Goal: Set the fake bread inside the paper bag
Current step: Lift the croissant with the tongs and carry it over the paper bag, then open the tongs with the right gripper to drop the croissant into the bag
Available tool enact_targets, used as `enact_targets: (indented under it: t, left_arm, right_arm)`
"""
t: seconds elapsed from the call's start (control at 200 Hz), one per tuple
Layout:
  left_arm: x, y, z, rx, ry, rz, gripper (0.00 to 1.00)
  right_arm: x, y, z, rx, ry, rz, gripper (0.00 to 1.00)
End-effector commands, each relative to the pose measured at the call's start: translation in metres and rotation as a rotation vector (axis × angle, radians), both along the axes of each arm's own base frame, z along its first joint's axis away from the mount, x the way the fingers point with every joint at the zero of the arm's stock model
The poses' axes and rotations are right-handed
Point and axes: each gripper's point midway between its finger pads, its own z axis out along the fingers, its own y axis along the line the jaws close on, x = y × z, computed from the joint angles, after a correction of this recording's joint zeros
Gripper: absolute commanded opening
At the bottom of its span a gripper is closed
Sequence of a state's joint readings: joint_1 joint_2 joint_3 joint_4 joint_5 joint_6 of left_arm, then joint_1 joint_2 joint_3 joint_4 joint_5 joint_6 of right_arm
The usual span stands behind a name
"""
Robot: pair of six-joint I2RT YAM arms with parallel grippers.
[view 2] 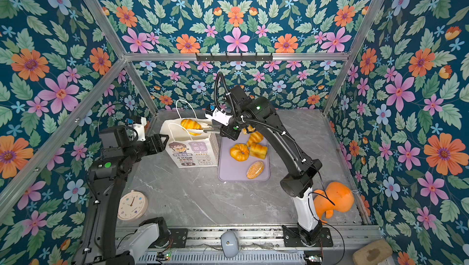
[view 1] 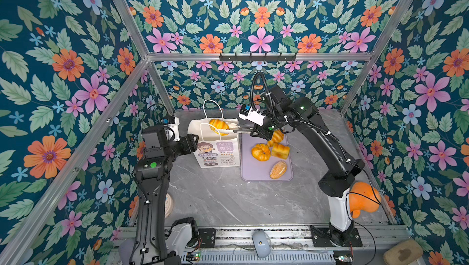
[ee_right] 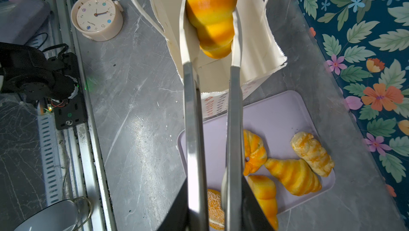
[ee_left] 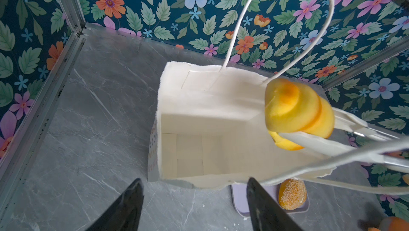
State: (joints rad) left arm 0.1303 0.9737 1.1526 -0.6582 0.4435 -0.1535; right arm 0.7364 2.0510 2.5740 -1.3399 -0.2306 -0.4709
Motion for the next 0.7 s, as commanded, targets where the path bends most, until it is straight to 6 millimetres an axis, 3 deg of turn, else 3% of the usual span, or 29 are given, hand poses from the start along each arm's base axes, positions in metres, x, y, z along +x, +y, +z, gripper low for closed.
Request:
enact_targets:
  t: [0.0,0.695]
  left_arm:
    - [0.0012,-0.0024,0.0042,-0.007,-0.018,-0.011,0.74]
    - [0.0004,-0.003,0.0082,-0.012,-0.027,-0.011,0.74]
  right_arm:
    - [-0.0014,-0.0011,-0.0013,-0.018,-0.005,0.018,0.28]
    - [-0.0031,0.0023,-0.0034,-0.024,-0.005,0.026,0.43]
